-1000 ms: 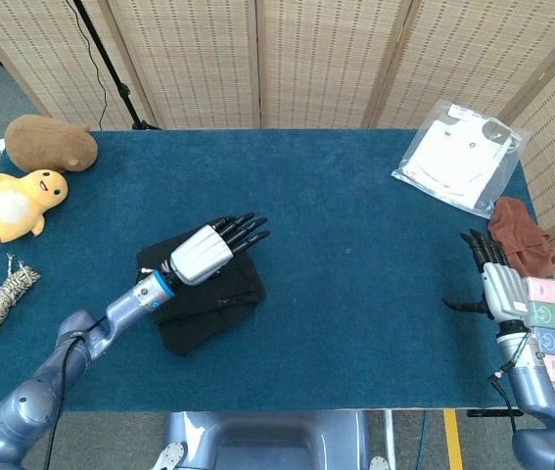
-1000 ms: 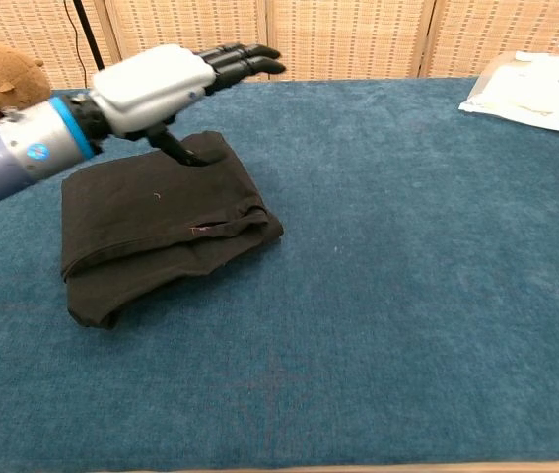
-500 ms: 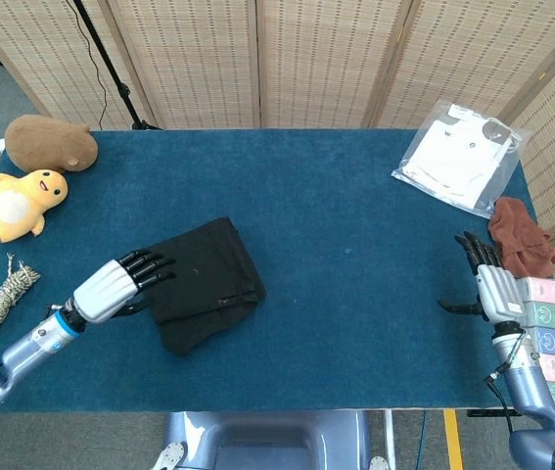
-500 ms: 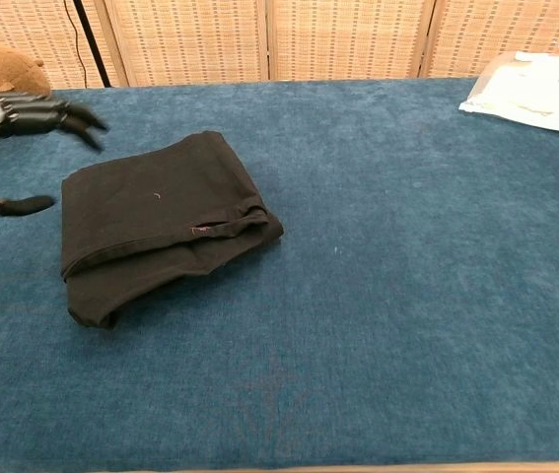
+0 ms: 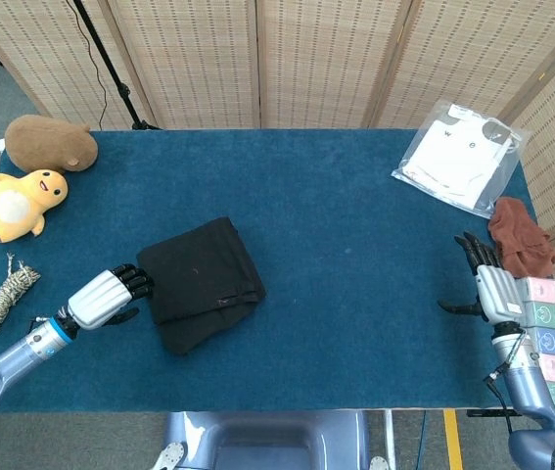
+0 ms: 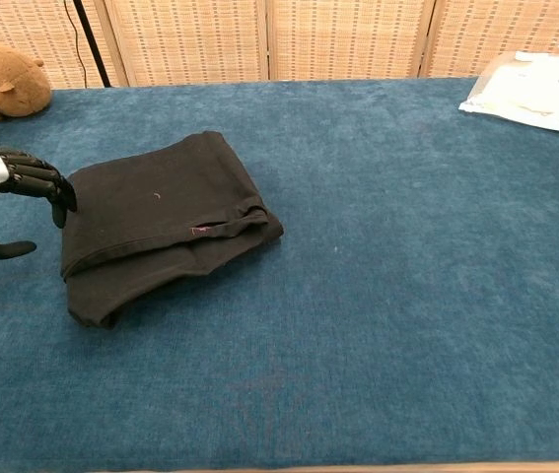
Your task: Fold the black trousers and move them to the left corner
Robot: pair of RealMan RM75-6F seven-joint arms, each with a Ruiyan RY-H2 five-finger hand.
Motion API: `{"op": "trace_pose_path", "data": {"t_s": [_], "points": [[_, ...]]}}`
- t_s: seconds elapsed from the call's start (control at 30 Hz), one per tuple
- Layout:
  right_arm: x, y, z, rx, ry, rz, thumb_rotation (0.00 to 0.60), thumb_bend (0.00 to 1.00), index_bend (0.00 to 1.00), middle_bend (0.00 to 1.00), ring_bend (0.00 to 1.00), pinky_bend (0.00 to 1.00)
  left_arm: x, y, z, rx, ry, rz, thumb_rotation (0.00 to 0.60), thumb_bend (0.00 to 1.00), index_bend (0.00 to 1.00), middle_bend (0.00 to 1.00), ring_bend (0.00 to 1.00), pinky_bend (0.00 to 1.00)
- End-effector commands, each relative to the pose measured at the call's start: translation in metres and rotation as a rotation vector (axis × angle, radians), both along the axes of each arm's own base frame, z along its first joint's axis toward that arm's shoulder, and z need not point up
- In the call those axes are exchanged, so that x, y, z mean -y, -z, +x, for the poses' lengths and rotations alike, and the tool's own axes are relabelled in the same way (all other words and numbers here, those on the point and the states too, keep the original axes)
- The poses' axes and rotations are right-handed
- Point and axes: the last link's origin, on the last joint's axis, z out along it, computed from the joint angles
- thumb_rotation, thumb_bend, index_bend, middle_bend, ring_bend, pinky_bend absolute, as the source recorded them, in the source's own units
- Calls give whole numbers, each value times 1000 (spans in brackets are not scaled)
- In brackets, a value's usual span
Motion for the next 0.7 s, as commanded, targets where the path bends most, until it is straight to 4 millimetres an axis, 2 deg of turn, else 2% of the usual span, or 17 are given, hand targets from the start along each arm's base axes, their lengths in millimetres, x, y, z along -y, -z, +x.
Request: {"op": "trace_pose_path", "data": {"t_s": [0.03,0.33,0.7], "points": [[0,0,0,1,0,0,600,0,0,0,0,11,-6,12,2,-46,-11,-28,600,312,394,274,207,298],[0,-2,0,6,1,-6,600,0,0,0,0,11,-15,25,10,-76,-7,-33,600,300,270,78,57,160],[-1,-3,0,14,0,-2,600,0,0,0,0,11,-15,21,8,-94,1,-19,600,286,172,0,0,89]]}}
